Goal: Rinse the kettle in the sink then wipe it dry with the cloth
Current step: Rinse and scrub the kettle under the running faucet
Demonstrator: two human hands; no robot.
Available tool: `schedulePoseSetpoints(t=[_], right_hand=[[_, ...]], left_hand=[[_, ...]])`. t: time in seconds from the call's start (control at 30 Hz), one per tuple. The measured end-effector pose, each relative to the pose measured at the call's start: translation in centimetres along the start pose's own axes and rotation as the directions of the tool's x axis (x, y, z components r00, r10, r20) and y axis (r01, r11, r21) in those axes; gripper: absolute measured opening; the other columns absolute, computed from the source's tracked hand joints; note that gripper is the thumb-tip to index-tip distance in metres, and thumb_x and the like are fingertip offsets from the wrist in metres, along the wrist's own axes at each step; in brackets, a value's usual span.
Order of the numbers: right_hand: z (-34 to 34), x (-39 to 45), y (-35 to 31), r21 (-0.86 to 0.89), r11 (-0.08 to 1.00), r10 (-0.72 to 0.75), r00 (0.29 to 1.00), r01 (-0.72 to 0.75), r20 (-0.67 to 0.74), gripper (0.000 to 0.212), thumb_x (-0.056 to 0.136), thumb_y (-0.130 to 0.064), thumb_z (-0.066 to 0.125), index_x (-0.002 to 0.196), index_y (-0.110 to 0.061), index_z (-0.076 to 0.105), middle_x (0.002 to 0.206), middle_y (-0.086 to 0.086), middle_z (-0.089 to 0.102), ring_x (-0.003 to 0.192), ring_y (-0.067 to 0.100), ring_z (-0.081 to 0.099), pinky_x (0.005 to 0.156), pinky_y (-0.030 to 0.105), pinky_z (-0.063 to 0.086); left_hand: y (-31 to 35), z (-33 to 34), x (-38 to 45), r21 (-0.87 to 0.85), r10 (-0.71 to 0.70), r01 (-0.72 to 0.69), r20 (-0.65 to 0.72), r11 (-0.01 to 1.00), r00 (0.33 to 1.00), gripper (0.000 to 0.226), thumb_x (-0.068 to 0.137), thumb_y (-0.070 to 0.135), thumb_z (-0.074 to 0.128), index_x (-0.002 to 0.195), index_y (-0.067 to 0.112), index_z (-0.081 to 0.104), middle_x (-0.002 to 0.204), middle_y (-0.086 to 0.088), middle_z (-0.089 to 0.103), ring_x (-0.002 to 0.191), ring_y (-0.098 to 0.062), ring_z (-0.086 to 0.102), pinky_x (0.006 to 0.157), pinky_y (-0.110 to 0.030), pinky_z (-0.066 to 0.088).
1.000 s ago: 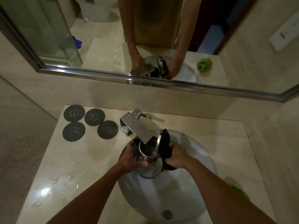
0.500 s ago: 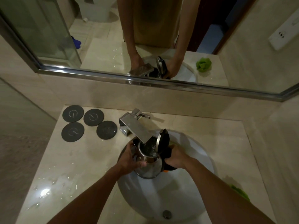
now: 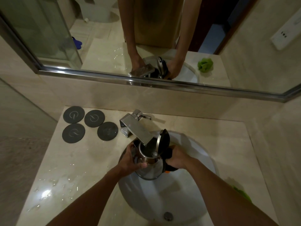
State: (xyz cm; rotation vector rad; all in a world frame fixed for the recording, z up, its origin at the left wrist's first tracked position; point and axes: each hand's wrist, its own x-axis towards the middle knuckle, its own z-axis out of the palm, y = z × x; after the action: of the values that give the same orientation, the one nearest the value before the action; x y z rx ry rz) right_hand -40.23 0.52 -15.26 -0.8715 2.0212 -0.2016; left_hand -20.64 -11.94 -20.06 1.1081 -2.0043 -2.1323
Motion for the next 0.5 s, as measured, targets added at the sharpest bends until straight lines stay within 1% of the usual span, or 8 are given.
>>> schedulePoseSetpoints(t=[0.07, 0.13, 0.17, 0.23, 0.33, 0.4, 0.43, 0.5], right_hand=[[-0.07, -0.06, -0.10, 0.004, 1.000, 0.003, 1.000, -0.003, 0.008, 0.026, 0.086, -0.004, 0.059, 0.071, -0.026, 0.054, 0.072, -0.002, 0.056, 0.074, 0.016, 0.055, 0.067, 0.023, 0.043], [-0.04, -0.08, -0.10, 0.009, 1.000, 0.007, 1.000, -0.007, 0.016, 0.030, 0.087, -0.002, 0.057, 0.071, -0.027, 0.054, 0.071, -0.004, 0.055, 0.071, 0.012, 0.054, 0.063, 0.020, 0.043], [-0.07, -0.15, -0.14, 0.009, 1.000, 0.004, 1.000, -0.004, 0.017, 0.030, 0.086, -0.002, 0.058, 0.071, -0.027, 0.054, 0.071, -0.005, 0.056, 0.072, 0.012, 0.055, 0.064, 0.020, 0.043], [-0.12, -0.20, -0.15, -0.001, 1.000, -0.003, 1.000, 0.003, 0.013, 0.029, 0.085, -0.002, 0.058, 0.071, -0.027, 0.055, 0.071, -0.003, 0.057, 0.077, 0.017, 0.059, 0.067, 0.025, 0.046], [-0.15, -0.13, -0.08, -0.005, 1.000, -0.001, 1.000, 0.001, 0.014, 0.029, 0.084, -0.002, 0.059, 0.071, -0.027, 0.055, 0.072, -0.002, 0.058, 0.077, 0.018, 0.059, 0.071, 0.032, 0.051], [-0.12, -0.16, -0.09, -0.004, 1.000, -0.003, 1.000, 0.003, 0.012, 0.028, 0.084, -0.003, 0.060, 0.073, -0.028, 0.056, 0.075, -0.001, 0.060, 0.079, 0.019, 0.059, 0.076, 0.036, 0.053], [-0.03, -0.11, 0.01, 0.003, 1.000, -0.004, 1.000, 0.004, 0.012, 0.027, 0.084, -0.003, 0.060, 0.074, -0.028, 0.057, 0.076, -0.001, 0.060, 0.080, 0.019, 0.059, 0.077, 0.036, 0.054], [0.07, -0.17, 0.07, 0.013, 1.000, -0.014, 1.000, 0.014, 0.014, 0.020, 0.085, -0.002, 0.059, 0.082, -0.021, 0.063, 0.077, -0.001, 0.060, 0.076, 0.015, 0.057, 0.069, 0.027, 0.051]], left_hand=[[0.32, -0.27, 0.05, -0.013, 0.000, 0.001, 0.027, 1.000, 1.000, 0.119, 0.051, 0.030, 0.088, 0.143, 0.016, 0.013, 0.121, 0.021, 0.040, 0.123, -0.010, 0.038, 0.090, -0.012, 0.042], [0.54, -0.41, 0.01, -0.016, -0.009, 0.010, 0.027, 1.000, 1.000, 0.122, 0.048, 0.034, 0.087, 0.143, 0.017, 0.013, 0.121, 0.023, 0.040, 0.123, -0.009, 0.039, 0.089, -0.012, 0.043], [0.55, -0.43, -0.01, -0.012, -0.007, 0.007, 0.025, 1.000, 1.000, 0.121, 0.048, 0.032, 0.088, 0.144, 0.017, 0.014, 0.122, 0.023, 0.041, 0.123, -0.009, 0.039, 0.090, -0.013, 0.043], [0.41, -0.34, -0.07, -0.011, 0.004, -0.003, 0.025, 1.000, 1.000, 0.116, 0.052, 0.024, 0.089, 0.143, 0.020, 0.017, 0.124, 0.022, 0.042, 0.125, -0.011, 0.040, 0.093, -0.015, 0.043], [0.37, -0.03, -0.14, -0.027, 0.007, -0.007, 0.011, 1.000, 1.000, 0.105, 0.062, 0.002, 0.085, 0.143, 0.019, 0.021, 0.120, 0.022, 0.042, 0.123, -0.011, 0.040, 0.085, -0.011, 0.045], [0.44, 0.17, -0.06, -0.039, -0.003, 0.003, 0.007, 0.999, 1.000, 0.103, 0.063, -0.003, 0.082, 0.143, 0.016, 0.020, 0.116, 0.022, 0.042, 0.121, -0.010, 0.040, 0.081, -0.010, 0.046], [0.41, 0.21, -0.01, -0.038, -0.004, 0.004, 0.004, 0.999, 1.000, 0.103, 0.063, -0.003, 0.082, 0.143, 0.016, 0.020, 0.116, 0.022, 0.042, 0.120, -0.010, 0.040, 0.080, -0.009, 0.046], [0.35, 0.29, 0.07, -0.040, 0.010, -0.010, -0.006, 0.999, 1.000, 0.103, 0.062, -0.004, 0.083, 0.142, 0.016, 0.020, 0.116, 0.022, 0.042, 0.119, -0.009, 0.041, 0.078, -0.008, 0.047]])
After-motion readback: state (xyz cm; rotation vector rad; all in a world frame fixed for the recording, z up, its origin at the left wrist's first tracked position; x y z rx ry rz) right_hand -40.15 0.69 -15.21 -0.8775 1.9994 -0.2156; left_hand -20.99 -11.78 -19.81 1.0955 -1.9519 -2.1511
